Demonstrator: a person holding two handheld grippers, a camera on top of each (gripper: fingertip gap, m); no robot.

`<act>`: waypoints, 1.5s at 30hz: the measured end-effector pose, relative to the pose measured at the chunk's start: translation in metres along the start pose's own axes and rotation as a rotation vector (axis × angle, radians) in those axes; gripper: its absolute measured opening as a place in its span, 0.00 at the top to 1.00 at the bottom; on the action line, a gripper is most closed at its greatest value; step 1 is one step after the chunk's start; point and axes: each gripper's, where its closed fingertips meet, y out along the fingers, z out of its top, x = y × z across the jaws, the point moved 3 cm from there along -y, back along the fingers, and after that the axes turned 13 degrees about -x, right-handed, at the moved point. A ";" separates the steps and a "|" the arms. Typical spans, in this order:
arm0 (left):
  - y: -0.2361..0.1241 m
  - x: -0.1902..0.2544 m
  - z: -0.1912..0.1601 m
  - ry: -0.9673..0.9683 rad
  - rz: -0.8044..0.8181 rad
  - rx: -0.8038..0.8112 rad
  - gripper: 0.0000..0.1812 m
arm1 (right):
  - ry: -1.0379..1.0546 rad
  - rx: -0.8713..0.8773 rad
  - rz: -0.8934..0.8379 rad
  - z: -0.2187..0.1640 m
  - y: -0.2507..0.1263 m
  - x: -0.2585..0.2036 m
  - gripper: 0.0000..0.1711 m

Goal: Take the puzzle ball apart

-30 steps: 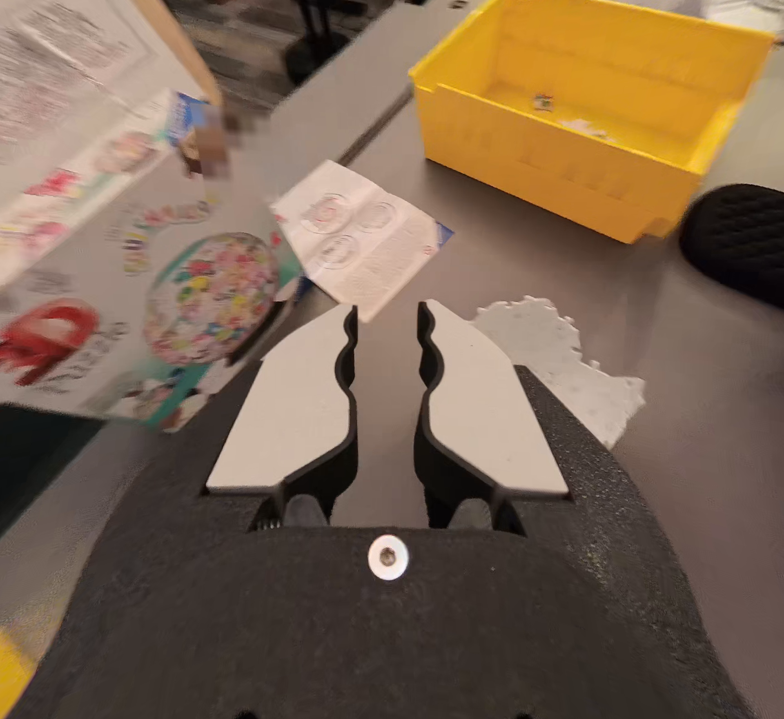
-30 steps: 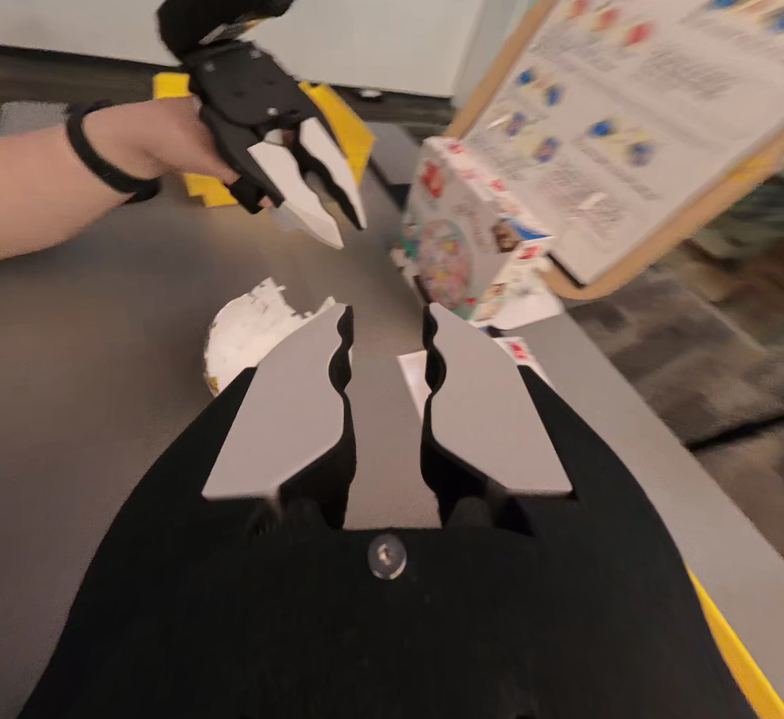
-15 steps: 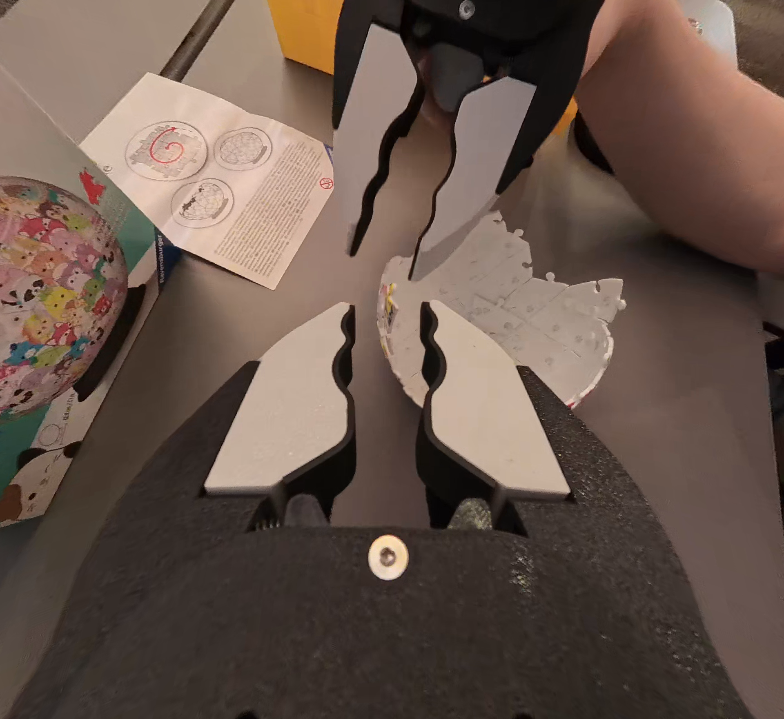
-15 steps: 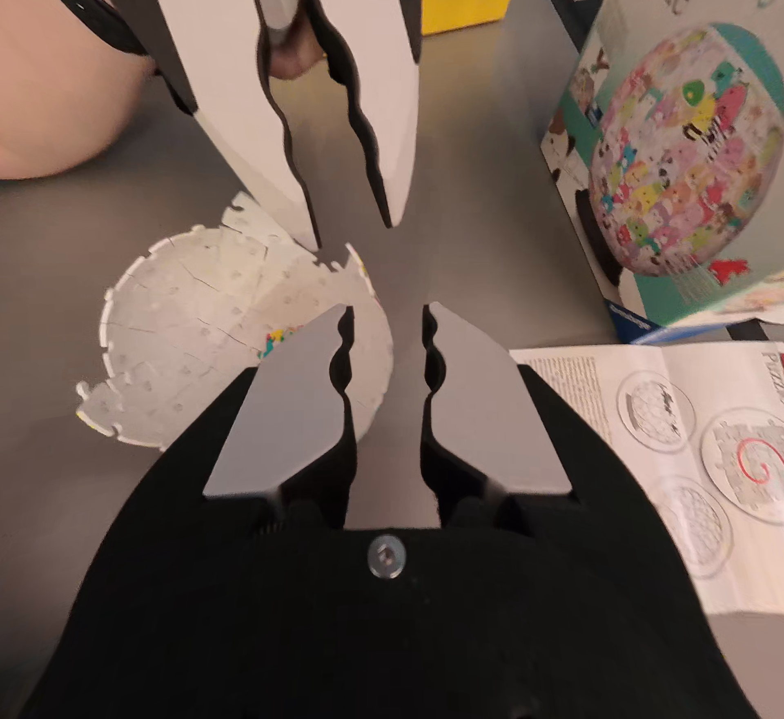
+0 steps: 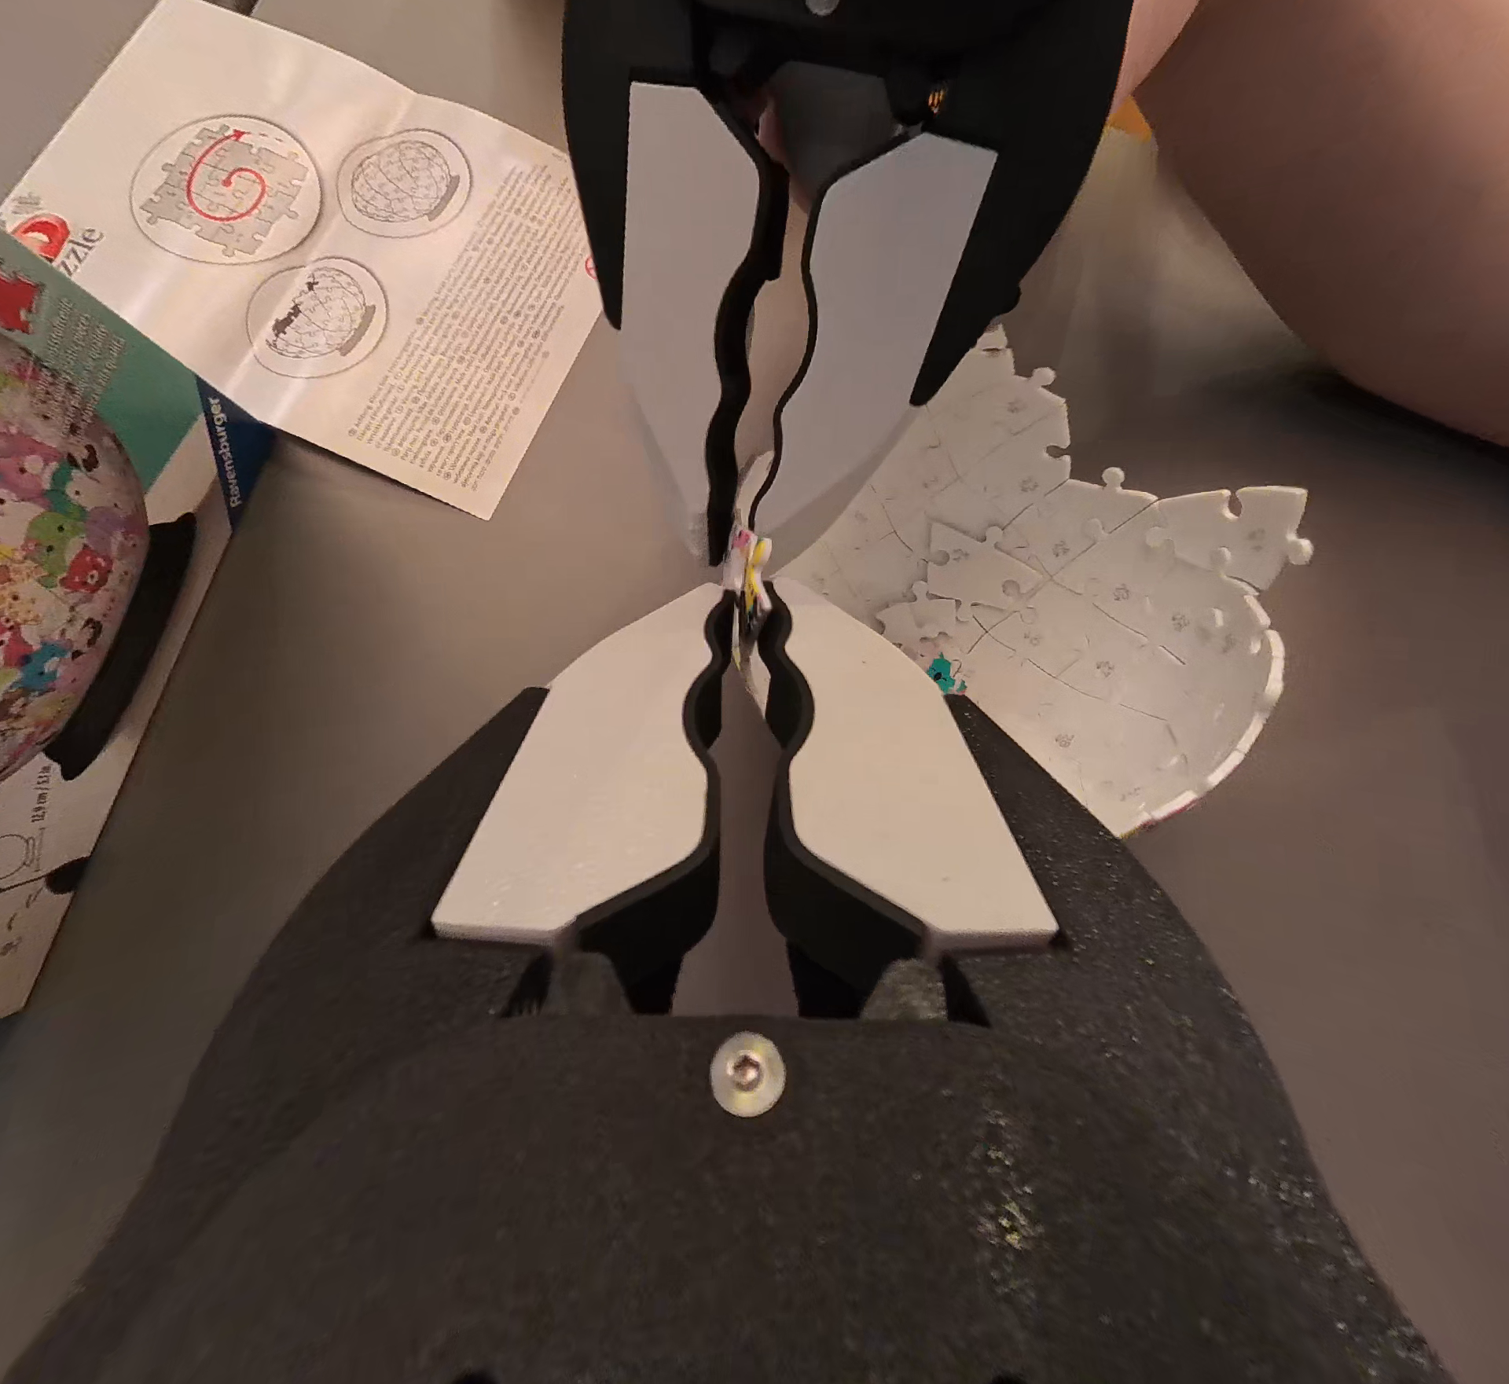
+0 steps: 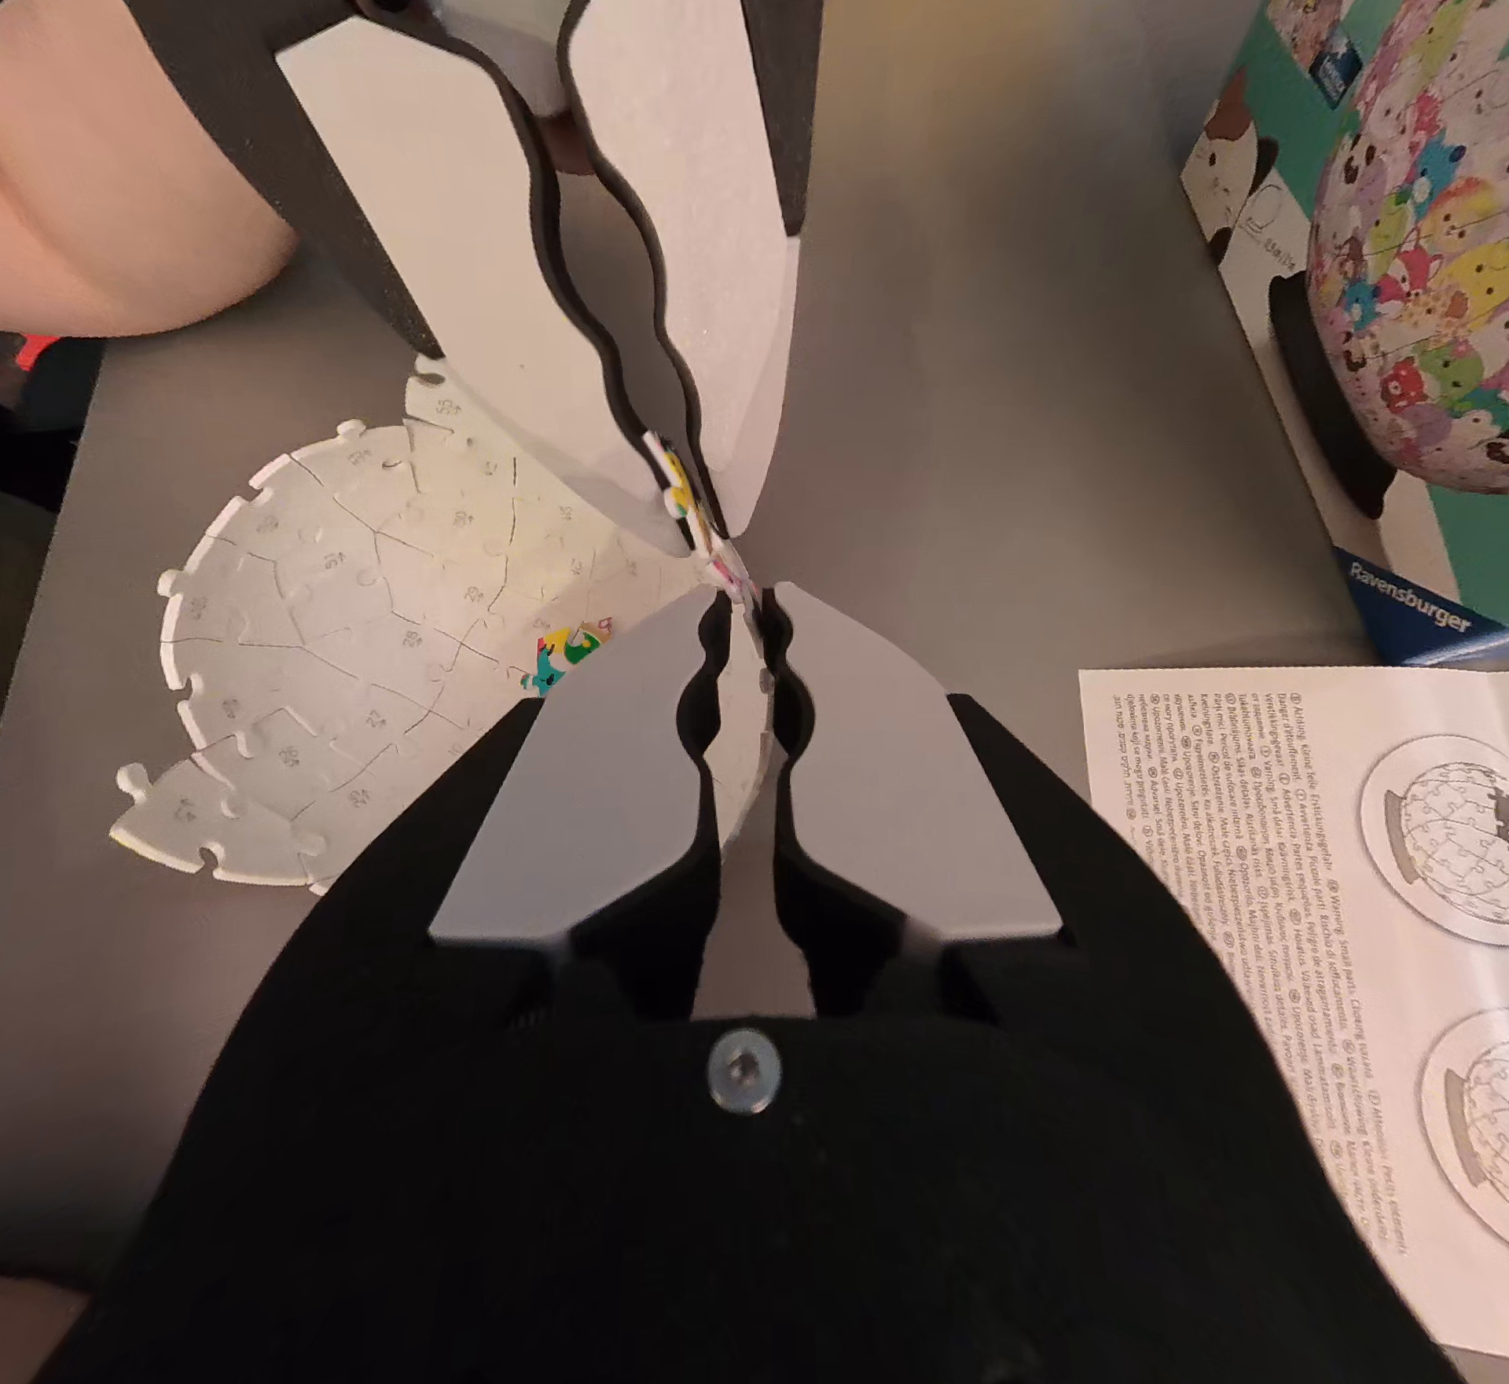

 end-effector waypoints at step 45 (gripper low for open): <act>-0.097 0.025 0.042 -0.095 -0.289 0.550 0.83 | 0.214 0.199 -0.226 0.007 -0.150 -0.041 0.98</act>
